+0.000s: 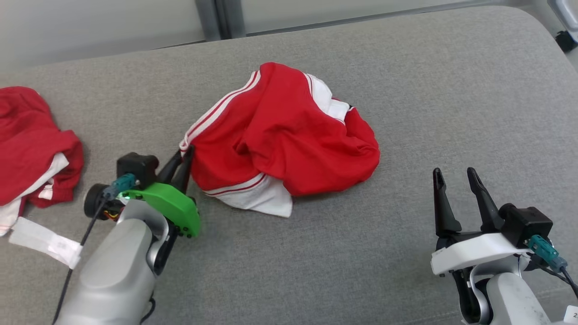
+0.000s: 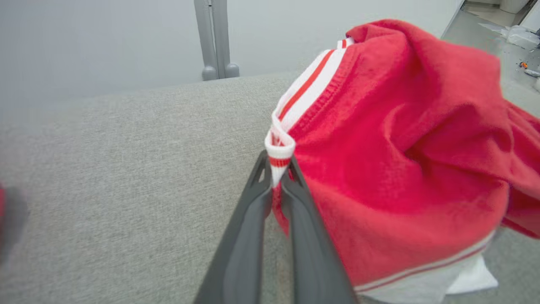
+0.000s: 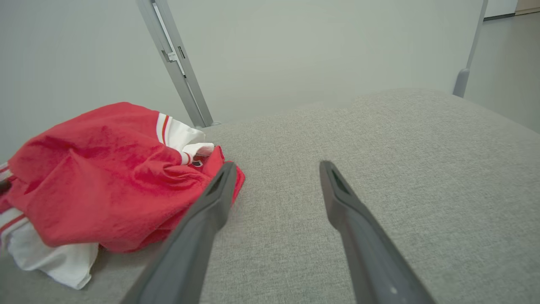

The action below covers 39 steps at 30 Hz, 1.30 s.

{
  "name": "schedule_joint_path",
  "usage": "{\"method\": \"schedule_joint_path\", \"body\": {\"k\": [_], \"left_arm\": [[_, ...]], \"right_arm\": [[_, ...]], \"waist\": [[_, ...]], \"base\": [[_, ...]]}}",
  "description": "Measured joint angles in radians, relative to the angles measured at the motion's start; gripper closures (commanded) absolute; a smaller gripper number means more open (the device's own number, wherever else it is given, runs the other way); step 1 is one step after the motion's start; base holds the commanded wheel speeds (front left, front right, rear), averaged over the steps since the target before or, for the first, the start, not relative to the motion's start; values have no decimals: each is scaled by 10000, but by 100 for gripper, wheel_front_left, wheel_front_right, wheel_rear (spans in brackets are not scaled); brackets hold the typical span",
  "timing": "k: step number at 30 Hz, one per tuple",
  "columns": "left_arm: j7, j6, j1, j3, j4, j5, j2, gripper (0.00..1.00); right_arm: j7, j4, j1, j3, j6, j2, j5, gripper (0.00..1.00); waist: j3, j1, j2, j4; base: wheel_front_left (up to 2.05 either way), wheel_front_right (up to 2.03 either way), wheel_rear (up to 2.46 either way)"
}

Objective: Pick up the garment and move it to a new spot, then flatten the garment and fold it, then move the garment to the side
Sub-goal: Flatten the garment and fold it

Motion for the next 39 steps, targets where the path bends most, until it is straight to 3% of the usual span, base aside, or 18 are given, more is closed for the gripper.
{"method": "schedule_joint_path", "body": {"k": [8, 19, 26, 27, 28, 29, 39], "left_arm": [[-71, 608, 334, 961, -1793, 107, 817, 100], [-40, 1662, 3423, 1634, -4036, -213, 1710, 100], [236, 2182, 5095, 1885, -4878, -702, 1875, 100], [295, 2196, 5184, 1829, -4892, -740, 1850, 84], [311, 2228, 5256, 1785, -4907, -769, 1804, 52], [305, 2238, 5283, 1787, -4939, -809, 1743, 0], [-2, 2355, 4762, 2075, -5540, -203, 1724, 0]], "right_arm": [[-2, 31, 242, -48, -2, 2, -15, 0], [-2, 63, 575, -73, 0, 4, -13, 0], [-2, 155, 574, -52, 0, 2, -52, 0], [-2, 184, 574, -31, -2, 2, -61, 0], [-2, 215, 573, -4, 0, 6, -63, 0], [-2, 238, 570, 13, 0, 6, -69, 0], [-2, 330, 537, 128, 0, 4, -92, 0]], "waist": [[-354, 0, 0, 728], [-775, 0, 0, 1543], [-830, 0, 0, 1912], [-840, 0, 0, 1944], [-860, 0, 0, 1979], [-892, 0, 0, 2004], [-1109, 0, 0, 1833]], "base": [[0, 0, 0], [0, 0, 0], [0, 0, 0], [0, 0, 0], [0, 0, 0], [0, 0, 0], [0, 0, 0]]}}
